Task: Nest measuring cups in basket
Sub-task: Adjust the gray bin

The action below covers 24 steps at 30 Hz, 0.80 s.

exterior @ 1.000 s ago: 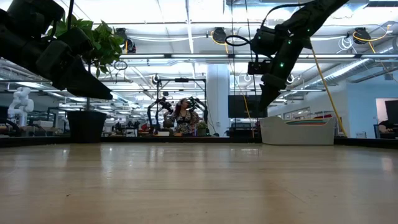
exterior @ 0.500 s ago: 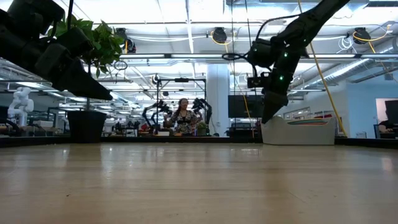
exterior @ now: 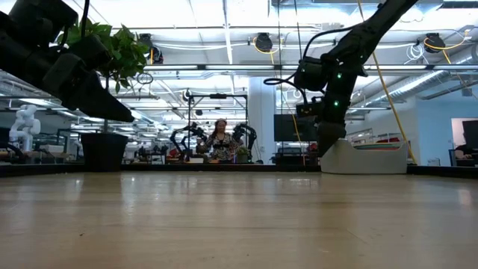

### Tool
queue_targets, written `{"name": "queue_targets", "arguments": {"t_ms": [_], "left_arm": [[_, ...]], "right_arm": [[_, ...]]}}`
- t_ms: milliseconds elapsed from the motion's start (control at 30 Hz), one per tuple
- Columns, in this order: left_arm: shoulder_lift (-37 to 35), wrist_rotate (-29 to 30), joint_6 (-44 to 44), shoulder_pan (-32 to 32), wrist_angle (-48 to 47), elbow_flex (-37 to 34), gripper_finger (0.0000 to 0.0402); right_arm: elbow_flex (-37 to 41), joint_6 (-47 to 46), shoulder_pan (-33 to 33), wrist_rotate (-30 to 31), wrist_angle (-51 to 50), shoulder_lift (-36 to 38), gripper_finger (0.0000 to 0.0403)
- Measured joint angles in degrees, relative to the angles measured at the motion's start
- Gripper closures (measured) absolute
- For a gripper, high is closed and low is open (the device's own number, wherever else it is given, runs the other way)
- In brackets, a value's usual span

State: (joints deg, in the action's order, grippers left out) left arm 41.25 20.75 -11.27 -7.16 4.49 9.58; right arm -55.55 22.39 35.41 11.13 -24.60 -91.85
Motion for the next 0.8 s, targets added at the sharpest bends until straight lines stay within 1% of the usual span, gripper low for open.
{"name": "queue_targets", "arguments": {"t_ms": [67, 500, 800], "left_arm": [[0.0, 0.01, 0.0, 0.0, 0.0, 0.0, 0.0147], [0.0, 0.0, -0.04, 0.0, -0.05, 0.0, 0.0147], [0.0, 0.0, -0.2, 0.0, -0.09, 0.0, 0.0147]], "right_arm": [[0.0, 0.0, 0.38, 1.12, 0.06, 0.0, 0.0403], [-0.04, 2.8, 5.26, 0.62, 1.62, 0.0, 0.0403], [-0.04, 3.85, 7.0, 0.62, 4.49, 0.0, 0.0403]]}}
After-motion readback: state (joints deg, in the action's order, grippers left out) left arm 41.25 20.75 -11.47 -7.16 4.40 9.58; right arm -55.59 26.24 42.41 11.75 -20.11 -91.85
